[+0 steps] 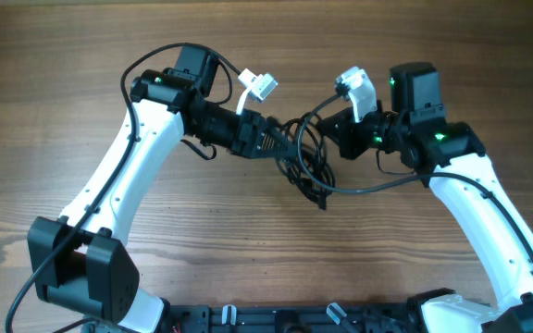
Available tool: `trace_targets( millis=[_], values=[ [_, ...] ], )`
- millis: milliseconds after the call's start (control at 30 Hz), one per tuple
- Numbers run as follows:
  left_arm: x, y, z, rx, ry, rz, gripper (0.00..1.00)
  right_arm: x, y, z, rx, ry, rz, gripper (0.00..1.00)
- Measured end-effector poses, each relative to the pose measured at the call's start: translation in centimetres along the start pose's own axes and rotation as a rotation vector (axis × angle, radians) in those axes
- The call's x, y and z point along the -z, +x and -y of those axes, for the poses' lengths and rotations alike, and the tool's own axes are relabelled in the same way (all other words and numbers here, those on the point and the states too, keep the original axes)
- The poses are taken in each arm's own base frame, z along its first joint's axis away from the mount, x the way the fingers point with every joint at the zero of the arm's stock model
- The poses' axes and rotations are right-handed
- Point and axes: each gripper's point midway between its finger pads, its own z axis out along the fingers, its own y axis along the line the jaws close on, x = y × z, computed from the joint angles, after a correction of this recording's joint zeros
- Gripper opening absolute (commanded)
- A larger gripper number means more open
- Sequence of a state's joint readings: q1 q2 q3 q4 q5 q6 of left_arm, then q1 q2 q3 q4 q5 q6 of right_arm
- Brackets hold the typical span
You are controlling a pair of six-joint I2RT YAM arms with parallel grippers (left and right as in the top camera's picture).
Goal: Untangle cables
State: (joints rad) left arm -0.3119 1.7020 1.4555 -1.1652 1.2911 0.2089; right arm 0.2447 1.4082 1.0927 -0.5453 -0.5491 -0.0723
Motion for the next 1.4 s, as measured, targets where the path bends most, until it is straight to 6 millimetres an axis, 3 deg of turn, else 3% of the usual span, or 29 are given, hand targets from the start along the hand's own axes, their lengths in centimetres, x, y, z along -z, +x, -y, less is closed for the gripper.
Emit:
trace_targets(
  millis=[200, 400, 800, 867, 933, 1000, 1200, 1333, 1367, 1400],
  values=[
    [0.0, 0.1, -1.7, 0.0, -0.095, -0.013, 0.04, 0.3, 0.3, 3.7, -0.167, 0.234, -0.001, 0.04],
    [-0.1, 0.4, -4.4, 0.069, -0.239, -0.035, 0.04, 1.3, 2.0, 6.4, -0.275, 0.416, -0.036, 0.04],
    [1.4, 1.1, -10.2, 0.329, -0.645, 0.006, 0.04, 4.6, 4.9, 11.1, -0.579, 0.521, -0.048, 0.04],
    [2.7, 1.5, -11.8, 0.38, -0.768, 0.028, 0.04, 5.3, 5.0, 12.0, -0.6, 0.548, -0.035, 0.04],
    [6.2, 2.4, -14.1, 0.463, -0.967, 0.07, 0.04, 8.0, 6.0, 15.5, -0.661, 0.68, -0.004, 0.04],
    [9.3, 2.4, -15.7, 0.507, -1.123, 0.133, 0.04, 9.5, 6.5, 17.2, -0.696, 0.734, 0.018, 0.04],
    [11.3, 2.3, -16.6, 0.515, -1.248, 0.183, 0.04, 9.3, 6.5, 17.0, -0.697, 0.721, 0.016, 0.04],
    [11.2, 1.9, -16.6, 0.509, -1.241, 0.194, 0.04, 7.9, 5.7, 15.3, -0.675, 0.579, 0.01, 0.04],
    [11.1, 1.8, -16.6, 0.505, -1.232, 0.199, 0.06, 7.1, 5.2, 14.0, -0.655, 0.48, 0.008, 0.04],
    [10.6, 1.3, -16.4, 0.497, -1.197, 0.209, 0.2, 6.8, 5.0, 13.4, -0.648, 0.443, 0.008, 0.04]
  ],
)
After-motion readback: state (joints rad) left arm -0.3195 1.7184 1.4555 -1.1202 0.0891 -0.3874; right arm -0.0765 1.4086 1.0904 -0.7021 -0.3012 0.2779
